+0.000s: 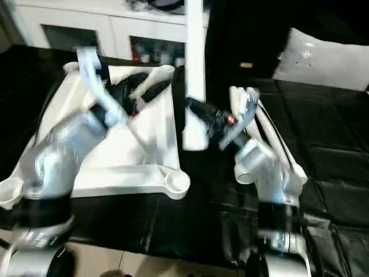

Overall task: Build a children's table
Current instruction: Pick table leg

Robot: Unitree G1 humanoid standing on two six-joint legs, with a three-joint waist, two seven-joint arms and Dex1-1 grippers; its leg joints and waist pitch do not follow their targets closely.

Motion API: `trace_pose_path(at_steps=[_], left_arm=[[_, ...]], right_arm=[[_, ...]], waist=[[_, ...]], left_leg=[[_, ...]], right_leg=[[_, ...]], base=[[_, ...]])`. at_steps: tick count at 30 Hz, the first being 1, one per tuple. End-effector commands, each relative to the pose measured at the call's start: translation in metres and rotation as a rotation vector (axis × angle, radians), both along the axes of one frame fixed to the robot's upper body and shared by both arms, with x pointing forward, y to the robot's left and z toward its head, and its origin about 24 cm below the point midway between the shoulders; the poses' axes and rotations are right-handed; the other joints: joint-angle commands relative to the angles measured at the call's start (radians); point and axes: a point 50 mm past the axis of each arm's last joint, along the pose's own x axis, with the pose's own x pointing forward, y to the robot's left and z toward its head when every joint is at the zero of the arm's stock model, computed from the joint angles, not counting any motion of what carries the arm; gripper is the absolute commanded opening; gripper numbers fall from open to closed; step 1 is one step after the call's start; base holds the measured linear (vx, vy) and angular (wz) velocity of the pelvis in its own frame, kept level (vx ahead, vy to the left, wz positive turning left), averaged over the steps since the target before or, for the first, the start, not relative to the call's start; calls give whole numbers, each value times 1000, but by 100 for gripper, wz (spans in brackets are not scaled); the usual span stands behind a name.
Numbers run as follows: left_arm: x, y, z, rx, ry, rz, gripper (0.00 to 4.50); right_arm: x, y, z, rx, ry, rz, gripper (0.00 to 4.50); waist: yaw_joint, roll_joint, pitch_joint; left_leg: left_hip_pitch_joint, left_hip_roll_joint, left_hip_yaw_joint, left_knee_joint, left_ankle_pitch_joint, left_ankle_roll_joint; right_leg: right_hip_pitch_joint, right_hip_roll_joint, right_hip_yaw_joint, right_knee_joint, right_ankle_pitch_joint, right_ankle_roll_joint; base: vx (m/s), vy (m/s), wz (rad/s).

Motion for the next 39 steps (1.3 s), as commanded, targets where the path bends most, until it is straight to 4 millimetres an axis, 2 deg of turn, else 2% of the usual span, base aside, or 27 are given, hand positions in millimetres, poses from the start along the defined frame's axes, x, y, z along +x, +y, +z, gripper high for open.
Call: trace_pose_path(at_steps=[1,3,5,12,14,15,18,20,22,23,26,27,29,32,39], left_arm=[[-1,-7,6,-51,24,-67,450],[-3,-12,9,-69,18,-110,450],[-6,-19,11,-75,27,-162,450],[-6,-25,9,-44,56,-169,450],[-6,-25,9,-49,56,-174,450],[-7,-25,9,-44,54,-183,423],[-9,-27,7,15,18,-171,408],[-9,-27,5,60,-3,-149,394],[-3,-26,-3,227,-90,-11,370],[0,-25,-4,272,-128,35,370],[4,-24,-6,318,-174,110,332],[4,-24,-6,307,-171,128,332],[6,-24,-6,288,-179,174,304],[5,-27,-6,286,-206,198,281],[3,-36,-10,280,-241,183,227]], right_arm=[[-7,-1,16,51,-77,44,188],[-11,0,18,70,-94,79,188],[-16,2,19,79,-108,118,188],[-22,6,18,63,-117,164,188],[-22,7,18,58,-118,167,188],[-24,9,18,42,-120,170,188],[-25,12,15,-29,-135,154,188],[-24,13,15,-58,-146,134,188],[-18,16,14,-139,-174,12,188],[-16,18,13,-155,-180,-20,188],[-13,21,11,-202,-183,-67,188],[-14,23,11,-213,-190,-68,188],[-14,28,9,-244,-229,-90,188],[-14,33,4,-274,-266,-115,188],[-16,37,1,-286,-284,-136,187]], waist=[[5,-4,-65],[7,-5,-65],[7,-8,-65],[9,-3,-66],[8,-5,-66],[9,-2,-66],[8,2,-68],[6,2,-67],[9,11,-68],[5,12,-69],[2,12,-72],[1,13,-73],[1,13,-72],[0,11,-71],[-3,9,-68]], left_leg=[[-1,53,-6,-73,-57,50],[-2,52,-4,-73,-47,51],[-4,53,-4,-75,-38,52],[-7,55,-8,-76,-22,40],[-8,55,-7,-77,-20,39],[-7,55,-7,-77,-21,36],[-6,58,-10,-78,-11,33],[-9,58,-9,-79,-16,31],[-6,62,-14,-81,-18,23],[-6,62,-12,-80,-15,21],[-5,62,-13,-80,4,7],[-5,63,-12,-79,9,7],[-5,63,-10,-79,6,9],[-6,64,-9,-80,-14,13],[-6,65,-9,-82,-48,21]], right_leg=[[63,-85,52,-81,-196,-213],[63,-85,52,-85,-213,-187],[63,-83,50,-86,-209,-179],[64,-85,47,-86,-203,-158],[65,-85,47,-87,-196,-157],[65,-86,47,-87,-195,-158],[64,-84,45,-84,-160,-156],[65,-85,44,-85,-174,-150],[62,-88,43,-89,-184,-128],[60,-86,45,-88,-171,-124],[64,-85,45,-79,-102,-138],[66,-85,46,-74,-61,-157],[67,-87,46,-70,-27,-181],[68,-89,47,-71,-31,-195],[67,-89,49,-79,-100,-181]], base=[[0,0,0],[0,0,0],[0,0,0],[0,0,0],[0,0,0],[0,0,0],[0,0,0],[0,0,0],[0,0,0],[0,0,0],[0,0,0],[0,0,0],[0,0,0],[0,0,0],[0,0,0]])
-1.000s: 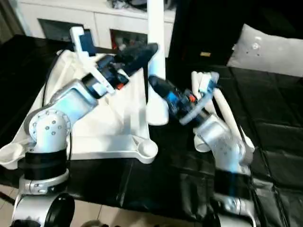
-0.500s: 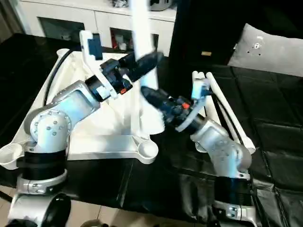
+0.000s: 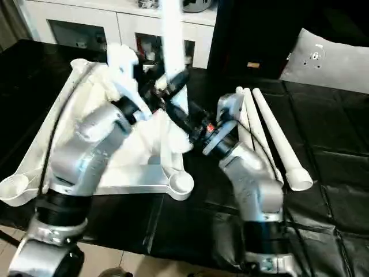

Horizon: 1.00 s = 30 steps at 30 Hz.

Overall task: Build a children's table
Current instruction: Pick table leg

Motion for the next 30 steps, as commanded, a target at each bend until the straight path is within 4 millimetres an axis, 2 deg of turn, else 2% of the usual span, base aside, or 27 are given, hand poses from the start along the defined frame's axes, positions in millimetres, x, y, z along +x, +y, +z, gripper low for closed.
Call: trace_pose_path(at_steps=[1,3,4,5,6,7,8,9,10,11,13,14,15,16,17,18,19,20,21,23,24,25,26,27,29,30], left_arm=[[0,-2,3,-2,-23,0,227],[0,-3,3,-28,-12,-17,220],[0,-3,3,-28,-12,-17,220],[-1,-4,3,-40,2,-31,213],[-1,-4,2,-50,15,-42,208],[0,-4,1,-62,32,-48,203],[0,-4,0,-73,45,-52,203],[1,-3,-1,-95,74,-56,200],[3,-3,-2,-114,98,-52,198],[3,-2,-2,-117,101,-51,195],[7,0,-2,-181,147,-35,195],[8,2,-1,-201,159,-28,191],[10,3,-1,-204,162,-17,189],[11,5,-1,-192,151,1,189],[11,5,-1,-192,151,1,189],[12,7,-1,-178,139,25,188],[12,7,-1,-178,139,25,187],[11,10,-1,-169,133,37,187],[11,11,-2,-164,131,44,187],[11,14,-2,-160,130,53,187],[12,19,-2,-147,124,63,187],[12,19,-2,-147,124,63,187],[13,23,-2,-138,122,71,187],[14,26,-2,-131,121,73,187],[13,30,-2,-102,117,58,186],[12,35,-5,-34,115,17,186]], right_arm=[[-1,3,3,-12,-26,10,187],[-1,3,2,-18,-37,7,186],[-1,3,2,-18,-37,7,186],[-1,3,2,-22,-43,4,186],[-1,3,1,-26,-49,-1,186],[-1,3,2,-28,-54,-3,186],[-2,3,2,-30,-58,-6,186],[-2,3,2,-33,-64,-11,186],[-2,3,3,-36,-67,-16,186],[-2,3,3,-36,-68,-17,186],[-3,2,4,-45,-78,-34,186],[-3,1,4,-47,-81,-39,186],[-3,0,5,-51,-84,-44,186],[-3,0,5,-56,-86,-49,186],[-3,0,5,-57,-86,-49,186],[-2,-1,6,-66,-90,-53,186],[-2,-1,6,-66,-90,-53,186],[-1,-1,7,-69,-86,-50,186],[0,-2,7,-70,-82,-48,186],[2,-2,7,-75,-79,-52,242],[4,-2,7,-87,-76,-50,242],[4,-2,7,-87,-76,-49,259],[5,-2,8,-84,-63,-33,265],[6,-3,10,-86,-66,-24,274],[7,-4,13,-86,-69,-17,289],[9,-8,19,-88,-74,-3,296]], waist=[[-5,7,-68],[-6,13,-68],[-7,13,-68],[-6,24,-68],[-8,20,-69],[-10,24,-69],[-10,21,-70],[-8,33,-70],[-11,34,-69],[-11,29,-70],[-10,31,-70],[-11,27,-70],[-10,30,-71],[-11,25,-70],[-13,26,-70],[-14,14,-70],[-14,21,-69],[-15,12,-69],[-16,14,-69],[-16,15,-69],[-20,6,-68],[-23,11,-67],[-25,-2,-67],[-24,5,-66],[-25,6,-66],[-26,7,-66]], left_leg=[[4,58,-9,-79,-55,24],[4,58,-9,-79,-61,19],[2,58,-10,-79,-61,19],[4,58,-11,-79,-64,16],[3,56,-9,-78,-71,16],[4,56,-9,-78,-70,16],[3,56,-9,-77,-66,17],[2,55,-11,-77,-59,21],[1,53,-9,-75,-60,24],[0,52,-7,-74,-54,28],[0,52,-7,-74,-51,34],[0,52,-6,-73,-47,37],[0,52,-8,-73,-42,41],[-1,53,-8,-74,-43,46],[0,53,-8,-74,-45,49],[-1,53,-7,-74,-42,54],[-1,53,-7,-74,-39,57],[-1,54,-6,-74,-40,59],[-2,53,-5,-73,-38,62],[-2,53,-6,-73,-35,62],[-3,52,-6,-74,-29,67],[-5,52,-7,-74,-37,64],[-5,51,-4,-74,-41,65],[-5,51,-7,-74,-43,63],[-3,51,-7,-75,-42,62],[0,50,-7,-73,-27,63]], right_leg=[[66,-90,58,-68,-114,-182],[66,-89,58,-68,-111,-183],[66,-88,58,-67,-106,-184],[65,-88,58,-65,-104,-186],[66,-87,58,-67,-103,-186],[65,-86,58,-68,-91,-192],[67,-86,58,-66,-82,-196],[67,-86,58,-63,-73,-202],[68,-85,58,-65,-75,-204],[69,-85,58,-66,-73,-207],[69,-85,58,-66,-77,-207],[69,-84,58,-67,-81,-208],[69,-84,57,-66,-84,-208],[70,-84,56,-66,-91,-205],[69,-84,56,-68,-99,-203],[70,-85,56,-68,-110,-196],[68,-86,57,-68,-121,-194],[68,-86,57,-70,-126,-191],[67,-86,57,-71,-138,-188],[68,-87,57,-69,-136,-188],[67,-87,56,-69,-143,-186],[67,-86,54,-69,-159,-185],[67,-86,55,-73,-167,-179],[67,-87,55,-70,-181,-170],[66,-87,55,-71,-179,-168],[64,-85,55,-68,-156,-171]], base=[[0,0,0],[0,0,0],[0,0,0],[0,0,0],[0,0,0],[0,0,0],[0,0,0],[0,0,0],[0,0,0],[0,0,0],[0,0,0],[0,0,0],[0,0,0],[0,0,0],[0,0,0],[0,0,0],[0,0,0],[0,0,0],[0,0,0],[0,0,0],[0,0,0],[0,0,0],[0,0,0],[0,0,0],[0,0,0],[0,0,0]])
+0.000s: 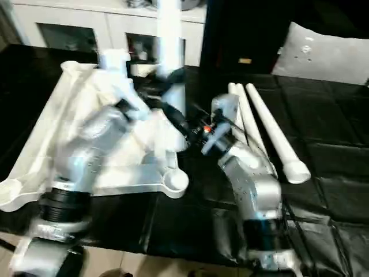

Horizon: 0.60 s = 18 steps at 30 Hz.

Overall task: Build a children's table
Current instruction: Pick table leg

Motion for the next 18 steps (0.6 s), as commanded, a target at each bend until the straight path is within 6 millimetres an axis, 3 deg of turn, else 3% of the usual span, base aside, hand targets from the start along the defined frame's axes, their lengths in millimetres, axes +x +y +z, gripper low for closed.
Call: trace_pose_path(at_steps=[1,3,4,6,11,12,18], left_arm=[[-3,1,0,59,-14,-54,186],[-3,3,-1,78,-19,-75,186],[-4,4,0,80,-22,-94,186],[-5,5,1,77,-28,-117,186],[-16,-2,8,89,-65,-290,186],[-20,-5,9,88,-78,-340,186],[-31,-15,14,54,-101,-464,186]], right_arm=[[1,-5,8,5,-10,12,305],[2,-8,10,-8,22,36,330],[1,-11,12,-10,47,69,330],[1,-14,14,-19,78,95,354],[1,-23,15,-140,118,230,378],[0,-24,15,-149,129,273,379],[-5,-21,12,-197,144,375,379]], waist=[[5,-8,-74],[9,-6,-75],[13,-4,-78],[20,-5,-78],[33,-11,-77],[35,-21,-75],[34,-25,-73]], left_leg=[[3,50,-9,-74,-25,60],[5,52,-7,-72,-4,61],[12,52,-7,-70,23,72],[9,53,-5,-68,37,84],[6,51,-1,-68,10,74],[4,51,0,-68,-1,72],[2,53,0,-69,-13,57]], right_leg=[[64,-85,55,-66,-151,-173],[61,-85,56,-61,-117,-185],[62,-82,56,-54,-55,-208],[64,-84,57,-50,-21,-224],[67,-88,57,-52,-65,-225],[69,-91,57,-53,-99,-217],[66,-90,55,-60,-150,-200]], base=[[0,0,0],[0,0,0],[0,0,0],[0,0,0],[0,0,0],[0,0,0],[0,0,0]])
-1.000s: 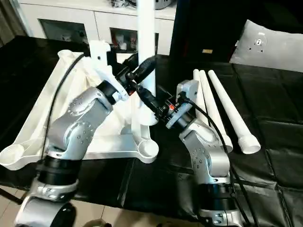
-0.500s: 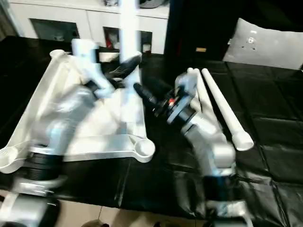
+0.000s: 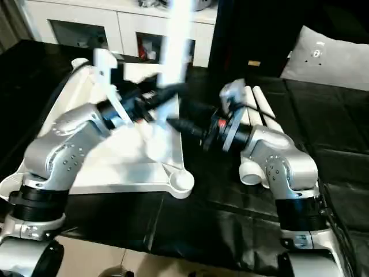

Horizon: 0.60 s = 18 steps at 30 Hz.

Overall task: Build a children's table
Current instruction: Pick table leg

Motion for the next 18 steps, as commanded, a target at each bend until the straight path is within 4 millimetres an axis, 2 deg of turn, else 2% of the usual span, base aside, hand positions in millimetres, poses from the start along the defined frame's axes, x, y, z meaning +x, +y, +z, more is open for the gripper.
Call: trace_pose_path(at_steps=[1,6,7,9,11,12,13,16,18], left_arm=[[-5,-4,4,-13,-9,-46,186],[-8,-8,7,-34,-13,-80,186],[-9,-8,8,-33,-14,-87,186],[-12,-10,8,-31,-18,-108,186],[-14,-11,8,-30,-21,-124,186],[-14,-12,8,-30,-22,-126,186],[-14,-12,9,-30,-22,-127,186],[-14,-13,9,-33,-23,-132,186],[-15,-15,9,-36,-25,-147,186]], right_arm=[[-2,2,2,-3,4,53,379],[-5,6,1,2,16,106,331],[-5,7,1,2,18,106,331],[-5,8,-1,3,24,110,299],[-5,9,-3,6,35,118,298],[-5,10,-3,6,37,119,292],[-5,10,-3,7,40,121,263],[-6,10,-5,10,51,128,251],[-7,10,-7,11,60,130,219]], waist=[[0,-17,-75],[3,-21,-77],[4,-20,-77],[3,-20,-78],[3,-21,-79],[4,-19,-78],[4,-20,-78],[4,-20,-78],[5,-17,-78]], left_leg=[[2,52,-3,-68,-21,51],[3,52,-4,-67,-9,53],[3,52,-4,-67,-5,54],[3,53,-5,-67,7,55],[3,53,-5,-66,12,57],[3,53,-5,-66,13,57],[3,52,-4,-66,10,58],[2,52,-5,-66,2,52],[4,52,-5,-66,-4,47]], right_leg=[[67,-88,55,-63,-159,-196],[66,-87,55,-63,-166,-184],[65,-87,55,-61,-159,-185],[64,-85,54,-59,-135,-193],[66,-86,54,-57,-122,-199],[66,-87,54,-56,-117,-202],[66,-86,54,-57,-119,-201],[68,-86,54,-59,-134,-195],[66,-85,54,-60,-143,-193]], base=[[0,0,0],[0,0,0],[0,0,0],[0,0,0],[0,0,0],[0,0,0],[0,0,0],[0,0,0],[0,0,0]])
